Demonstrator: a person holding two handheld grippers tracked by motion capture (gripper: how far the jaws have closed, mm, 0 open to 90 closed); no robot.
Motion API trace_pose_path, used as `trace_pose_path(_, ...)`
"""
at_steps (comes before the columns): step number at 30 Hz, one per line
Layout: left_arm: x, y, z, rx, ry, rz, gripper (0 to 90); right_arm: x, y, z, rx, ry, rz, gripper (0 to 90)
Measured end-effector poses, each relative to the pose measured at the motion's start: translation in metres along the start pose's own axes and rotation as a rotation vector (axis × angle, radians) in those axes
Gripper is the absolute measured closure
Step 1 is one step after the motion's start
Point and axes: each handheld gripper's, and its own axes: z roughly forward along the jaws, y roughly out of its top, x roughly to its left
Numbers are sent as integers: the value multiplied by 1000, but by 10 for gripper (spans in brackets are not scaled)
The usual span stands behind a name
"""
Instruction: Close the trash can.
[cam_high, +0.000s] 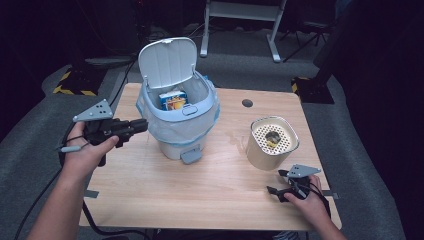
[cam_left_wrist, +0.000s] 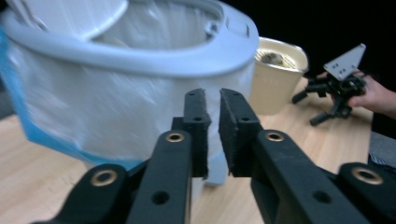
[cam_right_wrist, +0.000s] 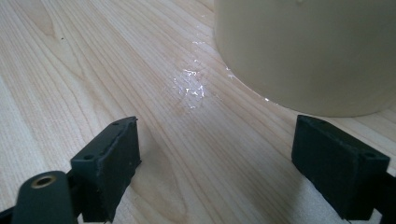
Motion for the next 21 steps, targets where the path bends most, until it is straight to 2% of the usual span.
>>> trace_pose_path(2, 2, 8, -2, -15, 15, 1, 882, 0, 0, 0, 0, -1, 0, 153)
trace_pose_path(4, 4, 15, -4, -25, 34, 2, 897, 0, 0, 0, 0, -1, 0, 153)
trace_pose_path(13, 13, 43, -8, -45, 78, 21, 900, 0, 0, 0, 0, 0, 0, 153)
trace_pose_path(21, 29, 67, -12, -80, 123, 15, 900, 0, 0, 0, 0, -1, -1, 153)
